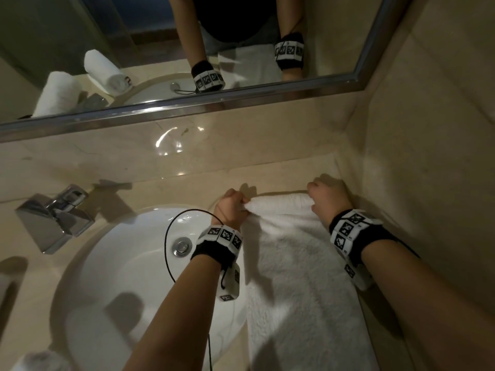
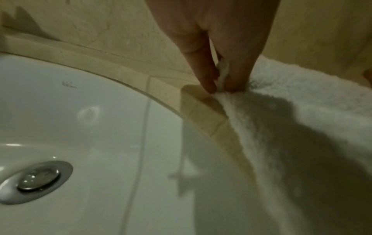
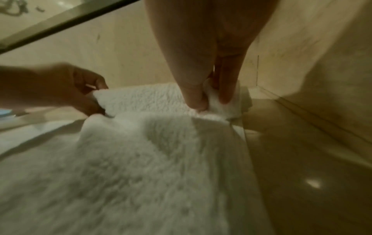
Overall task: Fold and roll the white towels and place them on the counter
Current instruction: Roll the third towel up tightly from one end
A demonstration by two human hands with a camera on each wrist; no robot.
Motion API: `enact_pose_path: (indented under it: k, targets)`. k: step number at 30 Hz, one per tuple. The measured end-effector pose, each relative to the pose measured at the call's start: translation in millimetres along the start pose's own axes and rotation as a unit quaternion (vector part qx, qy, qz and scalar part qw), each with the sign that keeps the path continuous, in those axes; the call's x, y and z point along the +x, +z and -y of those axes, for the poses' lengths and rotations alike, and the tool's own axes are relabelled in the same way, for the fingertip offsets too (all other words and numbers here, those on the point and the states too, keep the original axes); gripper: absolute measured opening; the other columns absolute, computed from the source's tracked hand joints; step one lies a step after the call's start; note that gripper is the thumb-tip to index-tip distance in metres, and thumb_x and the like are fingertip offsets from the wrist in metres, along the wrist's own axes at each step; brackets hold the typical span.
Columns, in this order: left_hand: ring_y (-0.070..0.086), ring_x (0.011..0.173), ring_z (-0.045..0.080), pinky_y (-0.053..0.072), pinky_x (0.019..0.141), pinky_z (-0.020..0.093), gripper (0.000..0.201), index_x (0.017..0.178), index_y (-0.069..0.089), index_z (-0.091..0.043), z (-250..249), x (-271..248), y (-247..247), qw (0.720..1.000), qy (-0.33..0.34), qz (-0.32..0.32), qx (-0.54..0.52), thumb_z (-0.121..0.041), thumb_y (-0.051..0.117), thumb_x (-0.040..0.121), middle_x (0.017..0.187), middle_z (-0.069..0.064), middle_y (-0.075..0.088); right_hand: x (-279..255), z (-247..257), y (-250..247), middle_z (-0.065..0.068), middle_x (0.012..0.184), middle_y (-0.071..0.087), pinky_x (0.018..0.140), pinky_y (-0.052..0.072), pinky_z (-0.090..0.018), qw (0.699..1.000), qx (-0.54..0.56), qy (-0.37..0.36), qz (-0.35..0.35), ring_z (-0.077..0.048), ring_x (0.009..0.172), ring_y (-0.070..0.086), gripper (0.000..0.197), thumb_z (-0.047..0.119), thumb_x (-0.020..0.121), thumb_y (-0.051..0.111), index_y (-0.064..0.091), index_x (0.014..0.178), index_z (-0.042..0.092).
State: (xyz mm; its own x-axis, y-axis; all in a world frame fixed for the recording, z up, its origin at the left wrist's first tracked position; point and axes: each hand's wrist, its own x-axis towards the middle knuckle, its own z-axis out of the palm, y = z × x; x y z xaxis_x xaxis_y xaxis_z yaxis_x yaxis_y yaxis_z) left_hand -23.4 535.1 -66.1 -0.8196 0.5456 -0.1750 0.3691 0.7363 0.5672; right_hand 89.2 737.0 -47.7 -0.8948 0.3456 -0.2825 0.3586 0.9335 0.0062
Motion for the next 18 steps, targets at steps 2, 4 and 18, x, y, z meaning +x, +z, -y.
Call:
enact_pose_path:
  k: [2, 4, 18]
  targets:
    - [0.060, 0.092, 0.032, 0.042, 0.077, 0.029, 0.024, 0.100, 0.067, 0.001, 1, -7, 2, 1.000, 0.011, -0.002, 0.004, -0.003, 0.064, 0.077, 0.104, 0.017, 0.059, -5, 7, -1, -0.012, 0.125, 0.050, 0.084, 0.049, -0.036, 1.000, -0.010, -0.003, 0.012, -0.030, 0.101, 0.059, 0.033, -0.001, 0.086, 0.048, 0.053, 0.118, 0.007]
    - [0.059, 0.096, 0.031, 0.043, 0.081, 0.030, 0.024, 0.102, 0.066, 0.002, 2, -12, 4, 0.999, 0.032, 0.011, 0.021, -0.007, 0.064, 0.081, 0.108, 0.018, 0.059, -11, 13, -1, -0.014, 0.130, 0.044, 0.085, 0.046, -0.037, 0.999, -0.026, -0.005, 0.034, -0.031, 0.104, 0.059, 0.037, -0.004, 0.091, 0.039, 0.047, 0.125, 0.006]
    - [0.060, 0.108, 0.018, 0.045, 0.089, 0.026, 0.028, 0.117, 0.063, -0.032, 4, -47, -4, 0.994, 0.006, 0.031, 0.105, -0.038, 0.047, 0.095, 0.123, -0.002, 0.063, -36, 8, 11, -0.022, 0.077, 0.063, 0.068, 0.052, -0.039, 0.999, 0.039, 0.003, -0.016, -0.035, 0.073, 0.063, 0.020, -0.015, 0.067, 0.049, 0.064, 0.071, -0.002]
